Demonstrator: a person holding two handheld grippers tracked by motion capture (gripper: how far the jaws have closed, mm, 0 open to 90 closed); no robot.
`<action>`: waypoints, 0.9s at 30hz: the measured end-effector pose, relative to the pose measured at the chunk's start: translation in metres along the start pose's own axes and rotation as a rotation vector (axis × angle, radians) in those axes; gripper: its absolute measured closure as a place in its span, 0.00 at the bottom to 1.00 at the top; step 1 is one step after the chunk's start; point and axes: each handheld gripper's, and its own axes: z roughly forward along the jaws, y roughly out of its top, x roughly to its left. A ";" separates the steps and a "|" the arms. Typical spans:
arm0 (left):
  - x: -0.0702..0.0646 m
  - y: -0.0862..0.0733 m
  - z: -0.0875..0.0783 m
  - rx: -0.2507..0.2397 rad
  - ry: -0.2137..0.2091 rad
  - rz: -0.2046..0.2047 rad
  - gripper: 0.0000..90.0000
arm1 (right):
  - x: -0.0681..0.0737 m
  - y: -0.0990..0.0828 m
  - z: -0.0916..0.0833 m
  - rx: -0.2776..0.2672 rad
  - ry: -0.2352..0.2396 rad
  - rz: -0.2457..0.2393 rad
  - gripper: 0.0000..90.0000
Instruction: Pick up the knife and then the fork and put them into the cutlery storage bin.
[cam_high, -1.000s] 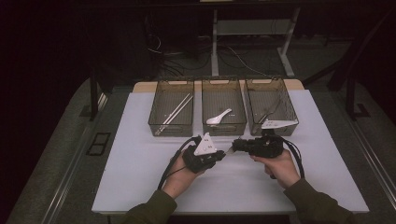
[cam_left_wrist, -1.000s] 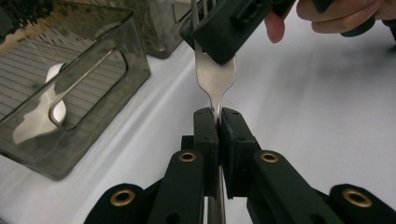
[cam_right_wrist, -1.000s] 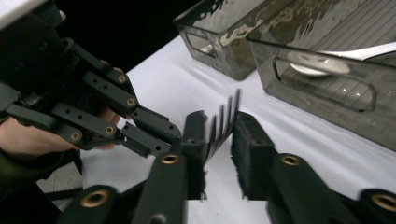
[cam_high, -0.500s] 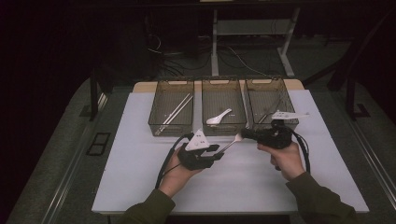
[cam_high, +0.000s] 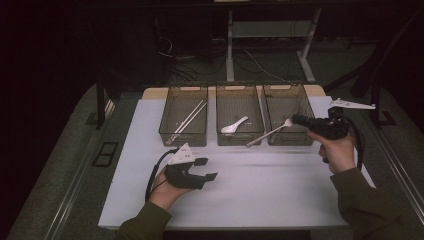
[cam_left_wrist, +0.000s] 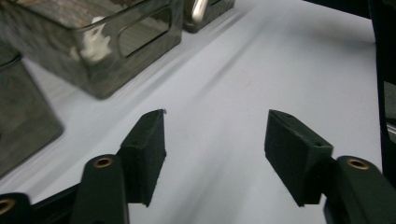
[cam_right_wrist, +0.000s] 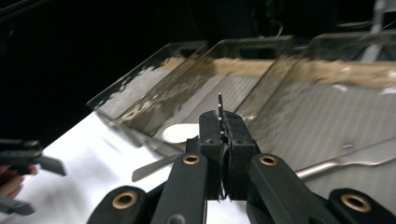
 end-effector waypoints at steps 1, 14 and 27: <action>0.001 -0.003 -0.003 -0.003 0.005 -0.004 0.39 | -0.003 0.004 -0.003 -0.001 -0.008 0.003 0.97; 0.020 -0.035 -0.041 -0.002 0.085 -0.074 0.26 | -0.031 0.033 -0.031 -0.032 -0.147 -0.025 0.97; 0.021 -0.039 -0.037 0.012 0.078 -0.074 0.22 | -0.056 0.029 -0.018 0.030 -0.245 -0.018 0.97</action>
